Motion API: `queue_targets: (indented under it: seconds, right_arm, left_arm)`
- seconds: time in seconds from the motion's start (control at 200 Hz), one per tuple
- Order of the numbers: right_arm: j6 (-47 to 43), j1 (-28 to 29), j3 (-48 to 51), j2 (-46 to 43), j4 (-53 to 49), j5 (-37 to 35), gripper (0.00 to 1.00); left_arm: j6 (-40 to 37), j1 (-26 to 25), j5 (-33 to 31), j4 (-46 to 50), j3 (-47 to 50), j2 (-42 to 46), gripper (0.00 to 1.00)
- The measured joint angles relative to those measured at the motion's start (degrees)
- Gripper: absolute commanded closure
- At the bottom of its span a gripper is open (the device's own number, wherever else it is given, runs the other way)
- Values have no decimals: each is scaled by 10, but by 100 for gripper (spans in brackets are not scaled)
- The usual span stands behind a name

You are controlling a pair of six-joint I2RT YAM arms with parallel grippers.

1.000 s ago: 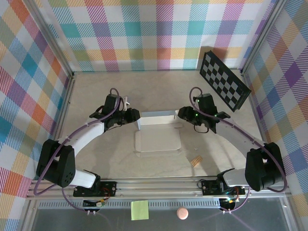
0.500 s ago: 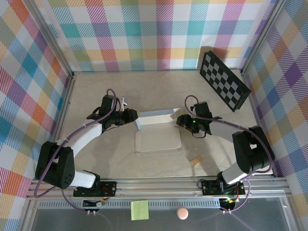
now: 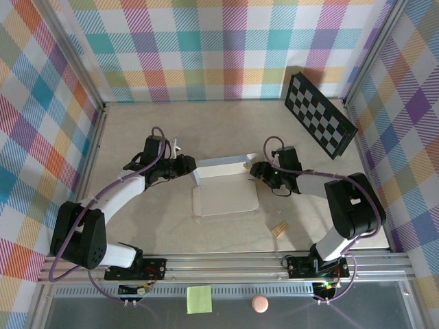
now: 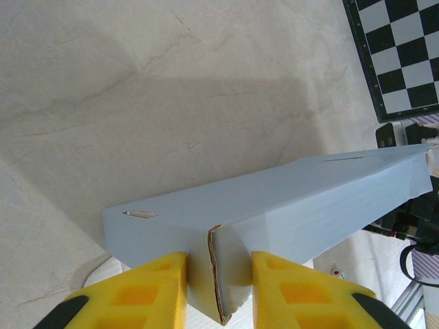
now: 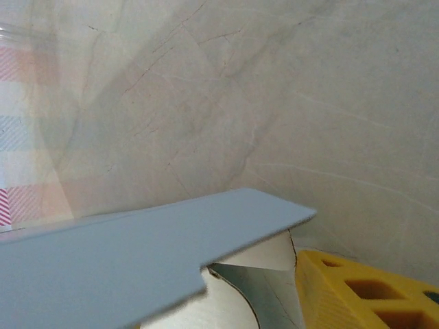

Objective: Fold the paper box

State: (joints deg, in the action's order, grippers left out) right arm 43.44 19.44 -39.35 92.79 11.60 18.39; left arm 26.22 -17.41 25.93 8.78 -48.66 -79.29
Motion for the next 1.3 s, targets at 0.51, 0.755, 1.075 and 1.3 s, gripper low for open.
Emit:
queue_targets:
  seconds: [0.51, 0.755, 1.075, 1.3]
  right_arm:
    - [37, 0, 16, 4, 38, -4, 39]
    - [61, 0, 37, 14, 94, 19, 45]
    - [87, 0, 58, 14, 158, 41, 63]
    - [103, 0, 58, 36, 220, 77, 63]
  left_arm:
    - [0, 0, 0, 0, 0, 0, 73]
    - [0, 0, 0, 0, 0, 0, 73]
    - [2, 0, 2, 0, 0, 0, 73]
    - [3, 3, 8, -3, 0, -4, 73]
